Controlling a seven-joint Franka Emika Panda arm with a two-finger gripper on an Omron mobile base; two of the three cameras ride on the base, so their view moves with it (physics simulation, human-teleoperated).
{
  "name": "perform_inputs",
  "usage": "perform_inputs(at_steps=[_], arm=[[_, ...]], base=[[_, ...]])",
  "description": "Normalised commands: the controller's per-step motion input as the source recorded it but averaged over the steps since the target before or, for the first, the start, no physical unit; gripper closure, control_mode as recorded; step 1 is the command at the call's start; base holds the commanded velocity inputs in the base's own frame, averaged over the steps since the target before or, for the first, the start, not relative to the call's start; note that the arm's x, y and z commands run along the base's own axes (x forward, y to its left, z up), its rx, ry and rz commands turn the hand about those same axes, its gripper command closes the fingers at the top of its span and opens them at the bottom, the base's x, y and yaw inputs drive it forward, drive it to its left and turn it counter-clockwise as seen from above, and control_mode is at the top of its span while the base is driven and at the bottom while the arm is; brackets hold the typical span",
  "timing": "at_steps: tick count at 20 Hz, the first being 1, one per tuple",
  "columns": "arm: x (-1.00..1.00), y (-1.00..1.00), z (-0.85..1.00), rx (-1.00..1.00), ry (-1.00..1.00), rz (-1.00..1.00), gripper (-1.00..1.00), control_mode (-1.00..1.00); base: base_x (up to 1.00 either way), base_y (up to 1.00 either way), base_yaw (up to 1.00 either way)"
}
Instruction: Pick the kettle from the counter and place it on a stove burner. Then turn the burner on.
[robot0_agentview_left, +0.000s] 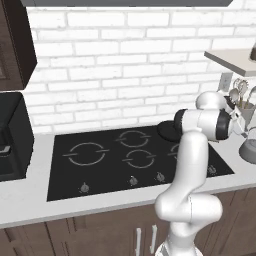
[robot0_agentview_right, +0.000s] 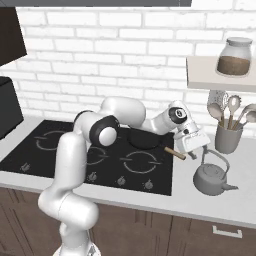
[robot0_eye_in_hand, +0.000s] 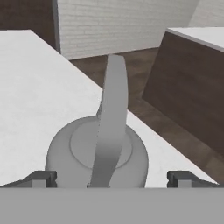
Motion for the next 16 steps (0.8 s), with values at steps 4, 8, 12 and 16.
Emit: perform_inputs(at_steps=[4, 8, 12, 16], arm=[[0.00, -0.08, -0.08, 0.00, 0.08, 0.00, -1.00, -1.00], [0.00, -0.18, -0.04, 0.00, 0.09, 0.00, -1.00, -1.00], [0.00, -0.16, -0.01, 0.00, 0.05, 0.00, -1.00, -1.00], [0.00, -0.09, -0.03, 0.00, 0.02, 0.00, -1.00, -1.00]], base=[[0.00, 0.00, 0.00], [0.00, 0.00, 0.00], [0.00, 0.00, 0.00], [0.00, 0.00, 0.00]])
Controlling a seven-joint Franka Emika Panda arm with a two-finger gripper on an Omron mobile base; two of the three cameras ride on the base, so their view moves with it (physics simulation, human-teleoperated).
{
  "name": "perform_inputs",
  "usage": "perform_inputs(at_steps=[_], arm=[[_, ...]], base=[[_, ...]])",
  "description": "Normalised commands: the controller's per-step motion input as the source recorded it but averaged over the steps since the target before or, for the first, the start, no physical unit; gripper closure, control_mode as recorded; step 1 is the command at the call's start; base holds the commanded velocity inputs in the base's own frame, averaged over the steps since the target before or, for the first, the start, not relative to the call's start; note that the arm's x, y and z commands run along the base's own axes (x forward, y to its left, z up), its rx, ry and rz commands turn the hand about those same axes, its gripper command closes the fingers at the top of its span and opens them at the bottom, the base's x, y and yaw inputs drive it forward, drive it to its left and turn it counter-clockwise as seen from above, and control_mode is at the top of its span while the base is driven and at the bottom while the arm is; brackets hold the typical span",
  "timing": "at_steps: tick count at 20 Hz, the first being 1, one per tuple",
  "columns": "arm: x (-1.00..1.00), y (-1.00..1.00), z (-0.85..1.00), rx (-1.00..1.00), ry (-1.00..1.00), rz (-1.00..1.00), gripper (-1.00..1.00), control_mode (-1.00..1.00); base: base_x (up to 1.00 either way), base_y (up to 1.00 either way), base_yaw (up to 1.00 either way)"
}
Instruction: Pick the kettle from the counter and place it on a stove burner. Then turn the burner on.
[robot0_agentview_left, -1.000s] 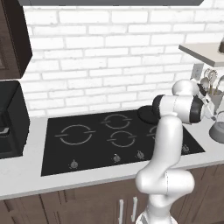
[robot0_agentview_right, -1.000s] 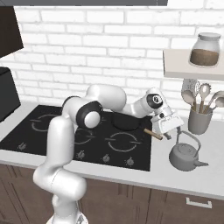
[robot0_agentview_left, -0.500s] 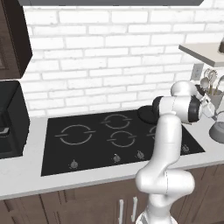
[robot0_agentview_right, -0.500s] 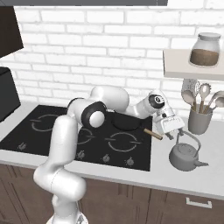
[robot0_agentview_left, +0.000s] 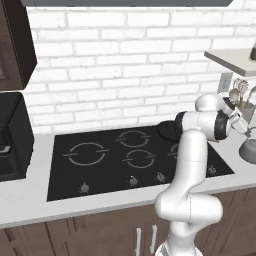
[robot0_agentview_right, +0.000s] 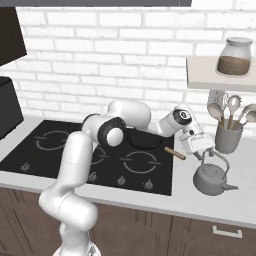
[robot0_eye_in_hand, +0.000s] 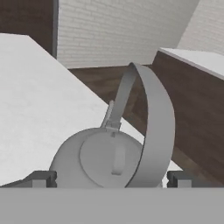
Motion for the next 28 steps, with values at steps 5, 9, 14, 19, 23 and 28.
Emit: perform_inputs(at_steps=[5, 9, 14, 19, 23, 28], arm=[[-0.02, 0.05, -0.07, -0.01, 0.00, 0.00, -1.00, -1.00], [0.00, 0.31, -0.02, -0.04, 0.00, -0.02, -1.00, -1.00], [-0.07, 0.01, 0.00, -0.01, 0.00, -0.04, -1.00, -1.00], [-0.14, -0.20, -0.01, 0.00, 0.00, -0.03, -1.00, -1.00], [-0.06, -0.13, 0.00, 0.00, 0.00, -0.02, -1.00, -1.00], [0.00, -0.01, 0.00, 0.00, 0.00, 0.00, -1.00, -1.00]], base=[[0.00, 0.00, 0.00], [0.00, 0.00, 0.00], [0.00, 0.00, 0.00], [0.00, 0.00, 0.00], [0.00, 0.00, 0.00], [0.00, 0.00, 0.00]])
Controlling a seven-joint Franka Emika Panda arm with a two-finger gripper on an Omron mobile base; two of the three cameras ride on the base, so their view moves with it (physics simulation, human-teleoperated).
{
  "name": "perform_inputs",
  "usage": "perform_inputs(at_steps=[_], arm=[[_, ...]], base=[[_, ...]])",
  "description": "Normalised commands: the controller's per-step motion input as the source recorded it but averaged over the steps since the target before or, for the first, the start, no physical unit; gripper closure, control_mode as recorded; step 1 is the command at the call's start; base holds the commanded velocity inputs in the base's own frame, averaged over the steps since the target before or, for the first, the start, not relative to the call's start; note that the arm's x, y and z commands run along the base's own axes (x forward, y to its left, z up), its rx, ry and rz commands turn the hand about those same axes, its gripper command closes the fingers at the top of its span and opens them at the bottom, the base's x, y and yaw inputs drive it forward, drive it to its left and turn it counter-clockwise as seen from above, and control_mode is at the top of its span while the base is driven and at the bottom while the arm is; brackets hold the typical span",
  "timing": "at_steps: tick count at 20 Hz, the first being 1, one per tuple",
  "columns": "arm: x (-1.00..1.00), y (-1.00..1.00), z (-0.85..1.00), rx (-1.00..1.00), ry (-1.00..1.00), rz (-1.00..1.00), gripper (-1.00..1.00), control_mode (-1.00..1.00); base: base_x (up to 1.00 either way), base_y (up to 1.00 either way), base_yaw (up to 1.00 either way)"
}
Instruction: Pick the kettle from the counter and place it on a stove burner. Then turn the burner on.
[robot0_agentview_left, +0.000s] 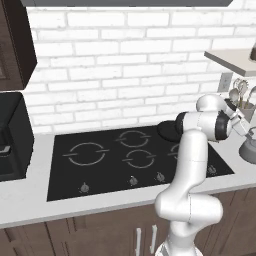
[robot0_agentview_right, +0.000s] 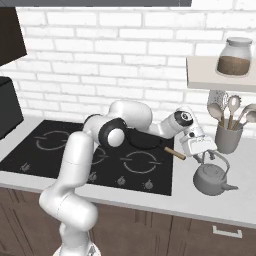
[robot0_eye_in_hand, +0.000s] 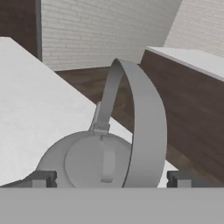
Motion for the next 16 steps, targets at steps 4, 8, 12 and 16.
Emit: perform_inputs(at_steps=[4, 8, 12, 16], arm=[[0.00, 0.00, 0.00, 0.00, 0.00, 0.00, -1.00, -1.00], [0.00, 0.00, 0.00, 0.00, 0.00, 0.00, 1.00, -1.00], [0.00, 0.00, 0.00, 0.00, 0.00, 0.00, 1.00, -1.00], [0.00, 0.00, 0.00, 0.00, 0.00, 0.00, 1.00, -1.00]], base=[[0.00, 0.00, 0.00], [0.00, 0.00, 0.00], [0.00, 0.00, 0.00], [0.00, 0.00, 0.00]])
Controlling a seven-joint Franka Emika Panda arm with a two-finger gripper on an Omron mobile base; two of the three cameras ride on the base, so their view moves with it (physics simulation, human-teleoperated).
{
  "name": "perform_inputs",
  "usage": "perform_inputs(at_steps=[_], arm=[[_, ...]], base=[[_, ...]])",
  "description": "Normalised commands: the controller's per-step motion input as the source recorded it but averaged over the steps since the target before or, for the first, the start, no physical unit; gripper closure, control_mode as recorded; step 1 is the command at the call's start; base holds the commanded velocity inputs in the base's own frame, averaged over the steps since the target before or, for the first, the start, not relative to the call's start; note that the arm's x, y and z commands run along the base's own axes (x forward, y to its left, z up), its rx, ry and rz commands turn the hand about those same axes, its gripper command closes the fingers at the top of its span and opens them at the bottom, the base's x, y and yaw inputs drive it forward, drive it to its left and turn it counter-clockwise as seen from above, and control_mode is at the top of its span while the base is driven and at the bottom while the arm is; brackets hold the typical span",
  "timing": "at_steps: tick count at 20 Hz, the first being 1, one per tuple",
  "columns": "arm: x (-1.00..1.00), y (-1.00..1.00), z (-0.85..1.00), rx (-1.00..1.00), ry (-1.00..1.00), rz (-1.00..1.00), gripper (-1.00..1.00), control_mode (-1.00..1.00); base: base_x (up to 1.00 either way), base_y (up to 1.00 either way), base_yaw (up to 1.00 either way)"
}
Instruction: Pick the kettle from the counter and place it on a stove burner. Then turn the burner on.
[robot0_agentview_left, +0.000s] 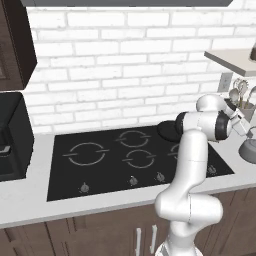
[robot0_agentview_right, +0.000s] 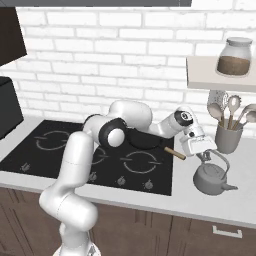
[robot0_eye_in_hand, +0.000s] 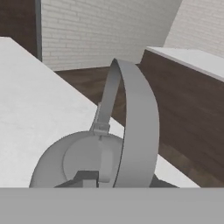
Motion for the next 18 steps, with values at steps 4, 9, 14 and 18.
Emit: perform_inputs(at_steps=[4, 9, 14, 18], arm=[[0.00, 0.00, 0.00, 0.00, 0.00, 0.00, 1.00, -1.00], [0.00, 0.03, 0.00, 0.00, 0.01, 0.00, 1.00, -1.00], [-0.18, 0.38, 0.00, 0.00, 0.00, 0.01, 1.00, -1.00], [-0.13, 0.58, 0.08, -0.03, 0.01, 0.04, 1.00, -1.00]], base=[[0.00, 0.00, 0.00], [0.00, 0.00, 0.00], [0.00, 0.00, 0.00], [0.00, 0.00, 0.00]])
